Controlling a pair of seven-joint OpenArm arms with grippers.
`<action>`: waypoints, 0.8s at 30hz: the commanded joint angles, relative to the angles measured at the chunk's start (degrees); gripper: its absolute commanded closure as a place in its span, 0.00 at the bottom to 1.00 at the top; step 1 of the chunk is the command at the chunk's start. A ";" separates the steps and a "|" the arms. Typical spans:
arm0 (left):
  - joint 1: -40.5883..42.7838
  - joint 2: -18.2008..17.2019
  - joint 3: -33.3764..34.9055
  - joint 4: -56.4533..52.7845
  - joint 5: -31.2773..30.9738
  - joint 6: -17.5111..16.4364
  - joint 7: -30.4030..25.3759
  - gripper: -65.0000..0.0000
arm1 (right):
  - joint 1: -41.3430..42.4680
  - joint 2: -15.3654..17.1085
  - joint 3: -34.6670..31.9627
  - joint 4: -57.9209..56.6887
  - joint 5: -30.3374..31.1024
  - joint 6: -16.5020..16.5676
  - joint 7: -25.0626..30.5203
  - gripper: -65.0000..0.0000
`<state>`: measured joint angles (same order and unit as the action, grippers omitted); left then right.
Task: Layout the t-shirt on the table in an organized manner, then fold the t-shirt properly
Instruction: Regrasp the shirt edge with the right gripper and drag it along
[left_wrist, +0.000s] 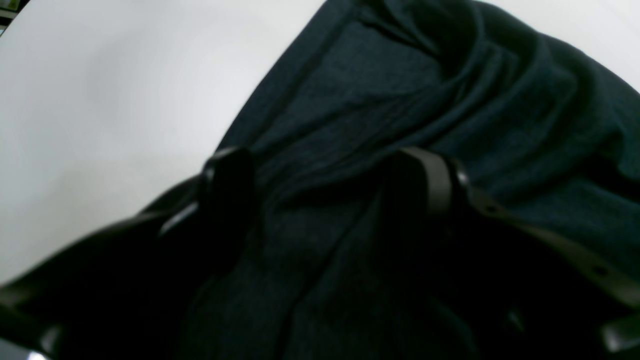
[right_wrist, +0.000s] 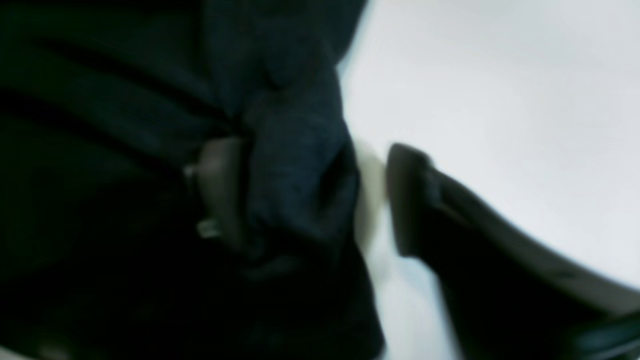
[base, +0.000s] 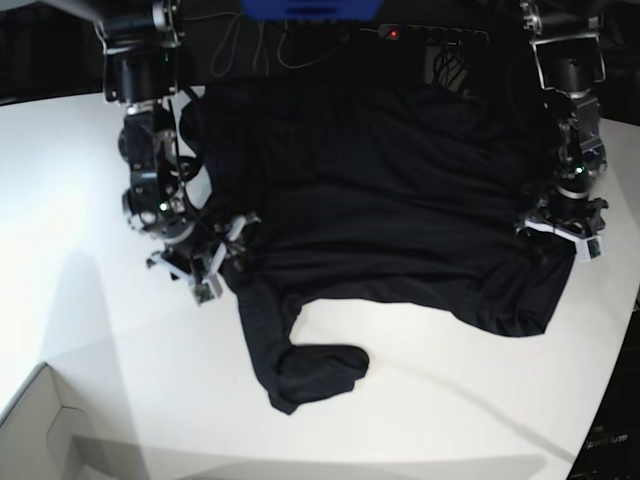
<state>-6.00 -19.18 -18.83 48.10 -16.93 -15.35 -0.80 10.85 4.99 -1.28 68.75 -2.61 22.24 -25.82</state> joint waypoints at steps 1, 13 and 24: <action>-1.34 -0.03 0.24 -1.55 0.27 -0.43 3.74 0.35 | 2.47 0.41 0.09 -1.81 -1.21 -0.48 0.99 0.65; -15.49 0.41 0.15 -12.01 8.44 -0.43 3.30 0.35 | 29.81 2.26 -0.08 -34.07 -1.39 -0.92 14.53 1.00; -24.73 0.41 0.24 -10.78 10.91 -0.07 3.74 0.35 | 40.80 3.31 -0.35 -40.58 -1.48 -8.57 17.43 0.92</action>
<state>-29.85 -18.13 -18.57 36.60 -6.00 -15.20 3.75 49.21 7.92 -1.67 27.33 -4.27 14.04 -9.89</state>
